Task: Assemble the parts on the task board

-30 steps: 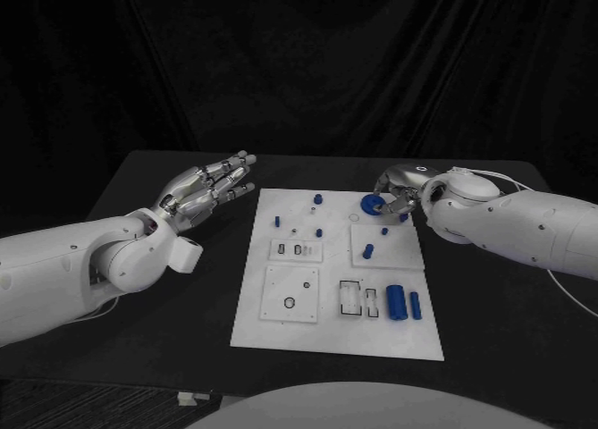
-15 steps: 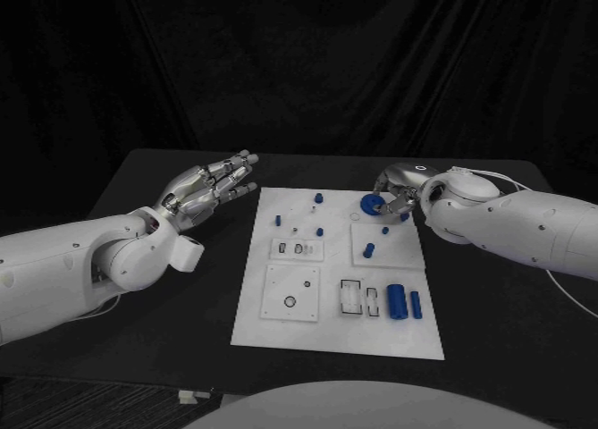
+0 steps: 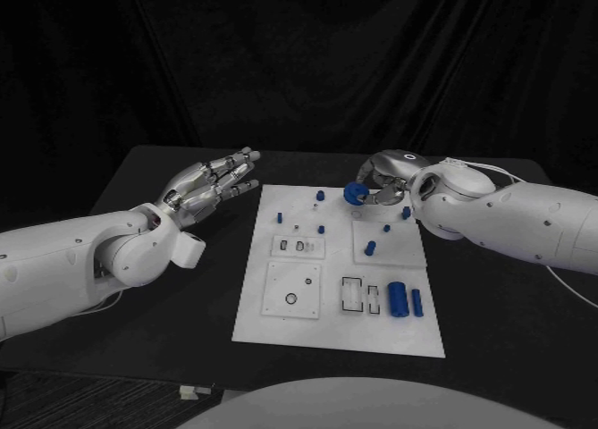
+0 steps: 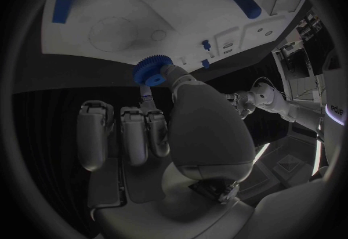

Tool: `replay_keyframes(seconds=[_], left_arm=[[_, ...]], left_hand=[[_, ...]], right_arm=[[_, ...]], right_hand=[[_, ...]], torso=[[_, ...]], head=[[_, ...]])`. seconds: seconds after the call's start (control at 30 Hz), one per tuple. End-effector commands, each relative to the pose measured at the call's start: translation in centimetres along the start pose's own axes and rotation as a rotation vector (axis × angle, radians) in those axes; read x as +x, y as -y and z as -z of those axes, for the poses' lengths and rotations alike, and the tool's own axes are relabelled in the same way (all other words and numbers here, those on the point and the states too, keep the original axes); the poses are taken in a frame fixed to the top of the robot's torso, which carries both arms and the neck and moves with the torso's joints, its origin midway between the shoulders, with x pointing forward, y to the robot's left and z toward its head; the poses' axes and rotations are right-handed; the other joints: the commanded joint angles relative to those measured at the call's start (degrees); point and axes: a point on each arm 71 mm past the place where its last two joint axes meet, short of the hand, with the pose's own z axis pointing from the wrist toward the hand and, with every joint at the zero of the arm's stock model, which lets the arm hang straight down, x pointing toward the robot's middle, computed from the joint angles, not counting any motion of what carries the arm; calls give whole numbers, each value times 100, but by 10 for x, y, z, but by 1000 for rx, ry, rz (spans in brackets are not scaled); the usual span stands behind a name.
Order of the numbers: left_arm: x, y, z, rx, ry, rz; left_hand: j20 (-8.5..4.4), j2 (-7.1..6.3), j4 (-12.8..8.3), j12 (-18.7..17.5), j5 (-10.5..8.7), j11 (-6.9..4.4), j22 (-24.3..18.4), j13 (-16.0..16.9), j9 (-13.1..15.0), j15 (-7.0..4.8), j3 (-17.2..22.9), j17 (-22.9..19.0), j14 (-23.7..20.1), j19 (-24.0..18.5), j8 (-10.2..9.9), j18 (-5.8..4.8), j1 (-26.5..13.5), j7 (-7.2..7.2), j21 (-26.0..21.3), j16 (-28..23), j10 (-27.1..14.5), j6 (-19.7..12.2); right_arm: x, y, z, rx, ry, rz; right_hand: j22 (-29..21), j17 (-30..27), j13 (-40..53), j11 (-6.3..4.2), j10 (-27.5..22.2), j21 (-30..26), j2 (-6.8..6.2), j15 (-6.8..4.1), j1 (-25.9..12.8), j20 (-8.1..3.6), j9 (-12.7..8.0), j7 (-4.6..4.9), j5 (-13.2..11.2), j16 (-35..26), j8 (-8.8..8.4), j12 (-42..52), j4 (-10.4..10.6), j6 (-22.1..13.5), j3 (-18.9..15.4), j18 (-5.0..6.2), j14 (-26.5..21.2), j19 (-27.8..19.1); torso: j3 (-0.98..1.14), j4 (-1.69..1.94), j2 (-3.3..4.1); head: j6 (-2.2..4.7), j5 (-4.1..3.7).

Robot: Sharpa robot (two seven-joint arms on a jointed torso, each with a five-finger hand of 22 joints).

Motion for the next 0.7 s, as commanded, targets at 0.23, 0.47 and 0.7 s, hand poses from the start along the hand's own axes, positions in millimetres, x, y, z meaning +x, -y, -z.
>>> replay_keyframes(seconds=[0.23,0.47,0.7], left_arm=[[1,1,1,9,-5,5],[2,1,0,9,-8,6],[3,0,-1,7,-11,7]], left_hand=[[1,-9,-8,11,38,23,6,11,6,25,41,7,21,30,36,56,42,41,39,38,12,26],[1,-9,-8,11,38,23,6,11,6,25,41,7,21,30,36,56,42,41,39,38,12,26],[2,-14,-7,13,39,25,7,12,7,27,43,8,25,33,38,55,43,43,41,42,17,28]], right_arm=[[1,-38,-15,-90,4,-2],[6,-53,-28,-113,-24,6],[14,-62,-36,-121,-66,12]], right_hand=[[1052,1509,1509,59,598,-23,29,47,-59,27,185,-158,27,17,55,20,2,211,13,-64,596,140],[1049,1509,1509,59,598,-28,30,47,-60,28,184,-158,26,17,50,20,1,206,16,-62,596,136],[1049,1509,1509,63,598,-30,31,49,-61,30,180,-153,17,17,28,20,-6,180,28,-62,596,136]], torso=[[-6,23,-4],[-4,25,1],[5,26,16]], head=[[9,-2],[20,-11],[9,-21]])
